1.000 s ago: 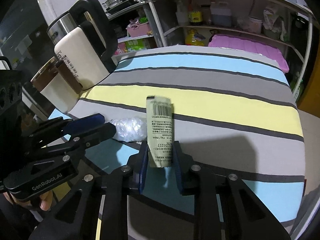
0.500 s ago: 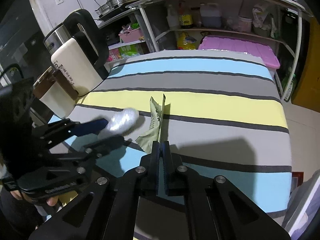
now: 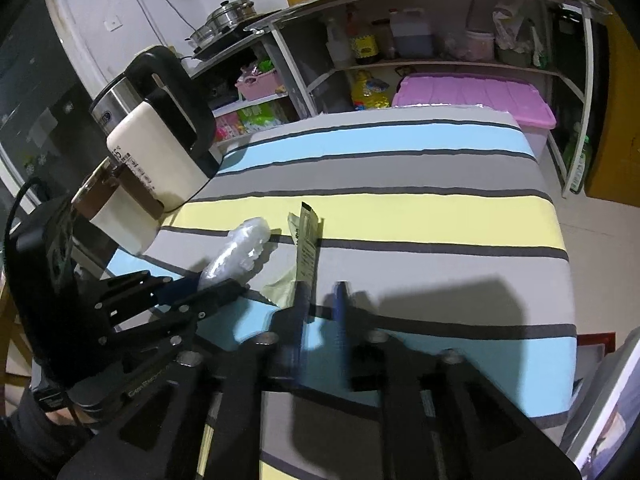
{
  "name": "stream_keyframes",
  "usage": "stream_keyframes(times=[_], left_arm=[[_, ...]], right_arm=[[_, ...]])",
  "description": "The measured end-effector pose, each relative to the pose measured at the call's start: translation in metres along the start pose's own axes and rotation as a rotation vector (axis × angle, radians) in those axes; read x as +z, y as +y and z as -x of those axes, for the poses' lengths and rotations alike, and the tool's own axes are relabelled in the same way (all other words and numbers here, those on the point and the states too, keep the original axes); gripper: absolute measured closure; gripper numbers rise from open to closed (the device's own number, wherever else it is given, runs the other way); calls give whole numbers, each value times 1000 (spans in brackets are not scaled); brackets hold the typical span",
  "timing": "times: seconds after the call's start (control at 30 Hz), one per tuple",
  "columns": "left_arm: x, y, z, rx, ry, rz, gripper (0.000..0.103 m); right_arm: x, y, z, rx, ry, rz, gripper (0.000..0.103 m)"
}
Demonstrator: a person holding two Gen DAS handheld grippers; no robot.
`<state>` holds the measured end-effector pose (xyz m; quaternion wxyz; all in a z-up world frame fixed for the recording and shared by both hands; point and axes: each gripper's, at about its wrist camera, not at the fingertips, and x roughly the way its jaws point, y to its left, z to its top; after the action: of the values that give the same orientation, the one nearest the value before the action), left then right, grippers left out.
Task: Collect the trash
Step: 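Lift the clear plastic bag and green snack packet off the table with both tools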
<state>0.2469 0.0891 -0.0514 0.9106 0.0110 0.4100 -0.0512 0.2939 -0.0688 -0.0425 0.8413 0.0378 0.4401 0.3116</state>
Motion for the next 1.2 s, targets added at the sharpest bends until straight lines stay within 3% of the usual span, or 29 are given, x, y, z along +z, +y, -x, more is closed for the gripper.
stream_keyframes(times=[0.03, 0.07, 0.4, 0.47, 0.5, 0.63, 1.2], left_arm=[[0, 2, 3, 1, -9, 7, 88], [0, 3, 6, 1, -18, 14, 88], [-6, 23, 31, 11, -58, 95, 88], [-7, 25, 32, 9, -57, 101, 88], [-7, 25, 33, 9, -56, 102, 88], [-10, 23, 33, 7, -55, 107, 88], [-31, -13, 80, -43, -100, 139, 88]], right_arm=[[0, 3, 0, 6, -5, 7, 56], [0, 4, 0, 12, -5, 11, 52], [6, 18, -28, 0, 42, 49, 52], [6, 19, -34, -13, 52, 55, 57], [6, 20, -37, -19, 63, 57, 67], [5, 20, -35, -45, 58, 62, 73], [-30, 27, 42, -34, -21, 43, 74]])
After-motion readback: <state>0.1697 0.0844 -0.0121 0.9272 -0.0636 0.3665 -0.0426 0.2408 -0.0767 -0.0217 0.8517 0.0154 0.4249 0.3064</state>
